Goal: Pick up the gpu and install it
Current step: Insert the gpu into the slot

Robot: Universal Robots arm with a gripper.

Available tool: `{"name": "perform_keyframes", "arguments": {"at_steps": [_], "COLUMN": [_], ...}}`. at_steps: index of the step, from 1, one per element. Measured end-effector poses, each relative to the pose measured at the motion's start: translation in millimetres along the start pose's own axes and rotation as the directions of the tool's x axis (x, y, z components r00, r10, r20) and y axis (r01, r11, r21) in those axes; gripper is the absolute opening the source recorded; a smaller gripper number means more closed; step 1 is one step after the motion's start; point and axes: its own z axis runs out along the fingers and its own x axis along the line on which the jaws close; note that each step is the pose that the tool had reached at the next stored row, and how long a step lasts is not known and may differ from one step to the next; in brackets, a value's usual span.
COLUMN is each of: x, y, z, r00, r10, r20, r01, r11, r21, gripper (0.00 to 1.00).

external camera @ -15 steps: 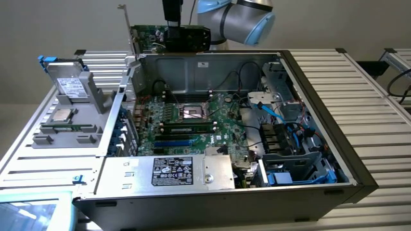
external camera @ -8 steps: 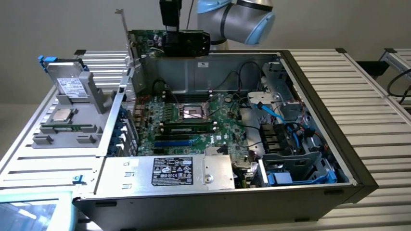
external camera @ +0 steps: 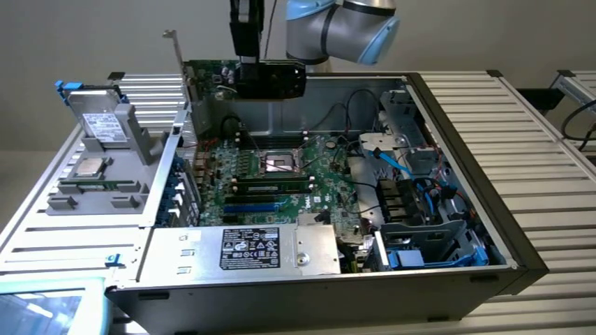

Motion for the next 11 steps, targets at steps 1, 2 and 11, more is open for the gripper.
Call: {"name": "perform_keyframes", "arguments": {"at_steps": [1, 2, 11], "x": [3.2, 6.3, 26.7], "y": [-0.2, -0.3, -1.6], "z": [1.6, 3.4, 19.3], "r00": [1.0, 1.0, 1.0], "r10": [0.0, 0.0, 0.0], "r20": [-0.0001, -0.0001, 0.0], "r01": [0.0, 0.0, 0.0], "r11": [1.0, 1.0, 1.0], "r21": [-0.0001, 0.0, 0.0], "gripper": [0.28, 0.28, 0.28]}}
